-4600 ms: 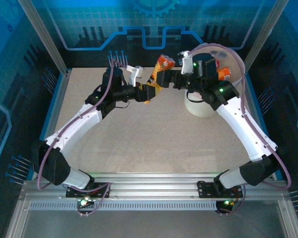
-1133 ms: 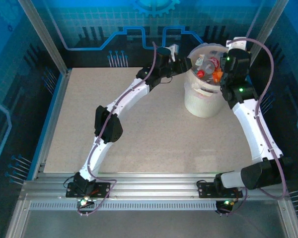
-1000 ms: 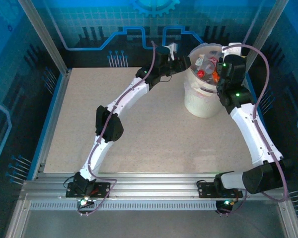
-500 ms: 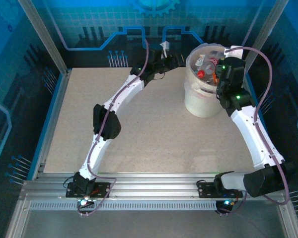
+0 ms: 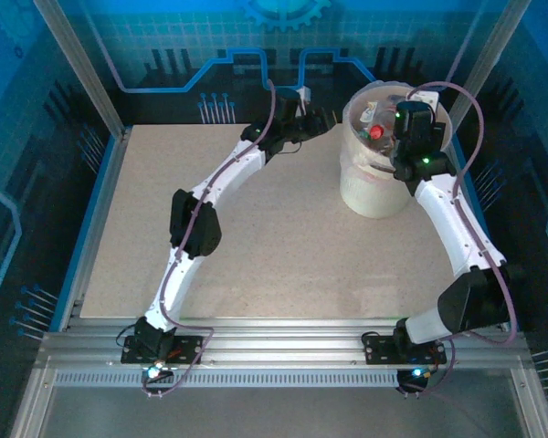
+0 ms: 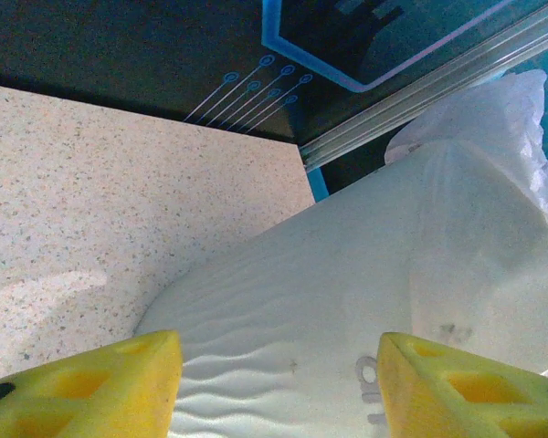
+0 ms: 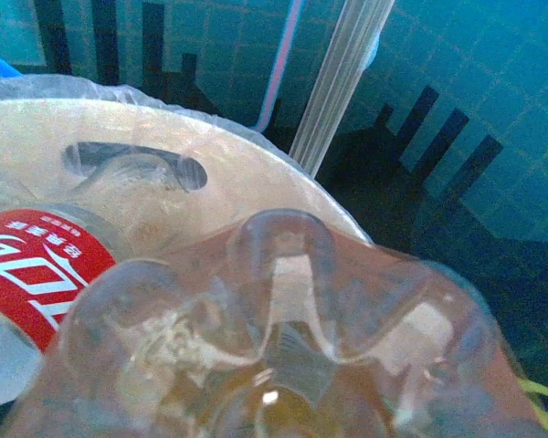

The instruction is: Put the plastic bottles in the bin

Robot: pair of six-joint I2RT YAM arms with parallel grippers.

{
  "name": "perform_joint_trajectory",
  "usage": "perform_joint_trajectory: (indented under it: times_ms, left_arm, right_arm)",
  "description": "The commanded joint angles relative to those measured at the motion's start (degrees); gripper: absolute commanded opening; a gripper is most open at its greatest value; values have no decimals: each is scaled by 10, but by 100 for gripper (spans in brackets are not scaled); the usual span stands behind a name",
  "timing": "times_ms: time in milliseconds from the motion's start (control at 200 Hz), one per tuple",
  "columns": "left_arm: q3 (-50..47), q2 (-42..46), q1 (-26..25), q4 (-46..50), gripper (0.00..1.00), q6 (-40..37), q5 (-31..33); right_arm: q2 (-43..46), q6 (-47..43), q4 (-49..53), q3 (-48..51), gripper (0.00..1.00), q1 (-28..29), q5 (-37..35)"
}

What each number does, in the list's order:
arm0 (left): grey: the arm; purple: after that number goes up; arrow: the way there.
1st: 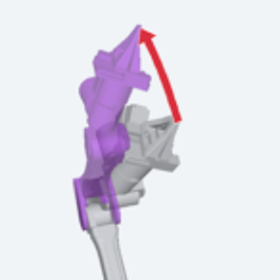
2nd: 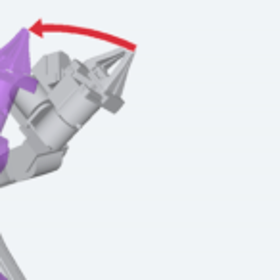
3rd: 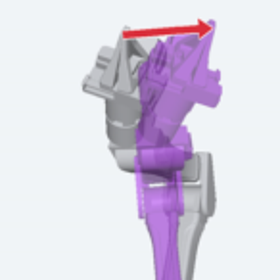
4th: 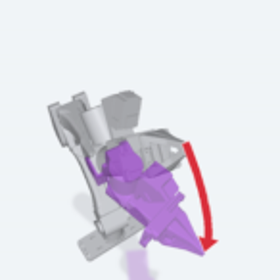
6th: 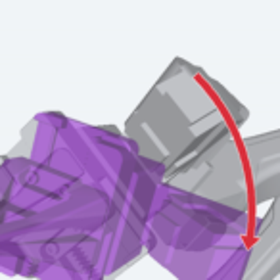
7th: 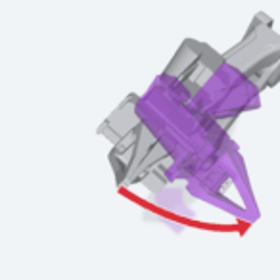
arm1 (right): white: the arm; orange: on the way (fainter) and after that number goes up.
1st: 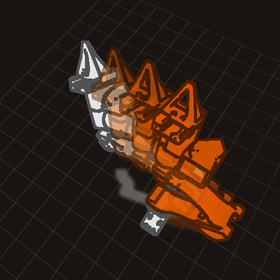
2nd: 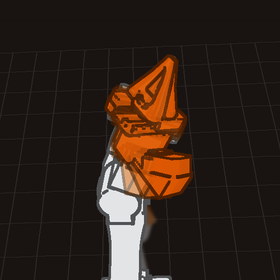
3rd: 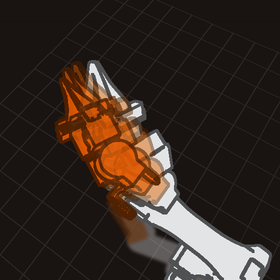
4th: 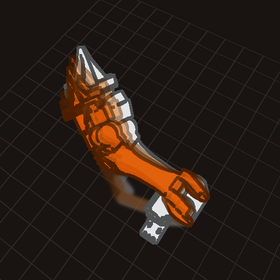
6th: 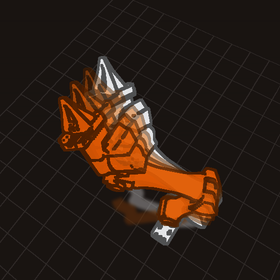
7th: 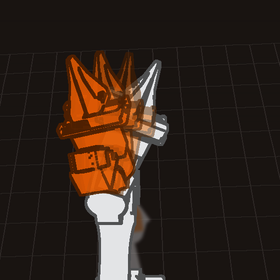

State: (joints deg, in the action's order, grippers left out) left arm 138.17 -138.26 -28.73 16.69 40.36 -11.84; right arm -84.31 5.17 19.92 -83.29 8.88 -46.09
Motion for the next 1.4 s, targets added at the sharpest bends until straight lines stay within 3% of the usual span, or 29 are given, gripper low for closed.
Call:
perform_joint_trajectory:
  times_ms: [0, 350, 630, 945, 1226, 1391]
  left_arm:
    - [-27, 65, 6, -21, 60, -14, -17]
    - [-113, 118, 12, -50, 64, -19, -23]
    - [-164, 165, 19, -51, 70, -35, -33]
    - [-219, 218, 18, -69, 72, -47, -47]
    - [-269, 253, 18, -87, 73, -55, -45]
    - [-285, 261, 18, -87, 73, -64, -44]
  right_arm:
    - [-18, 38, 41, 0, 50, -13, 5]
    - [-47, 102, 94, 5, 56, -21, 52]
    - [-40, 103, 168, -69, 78, -14, 82]
    - [5, 96, 223, -148, 91, -10, 88]
    - [29, 111, 223, -165, 83, -31, 155]
    - [22, 126, 217, -165, 67, -58, 216]
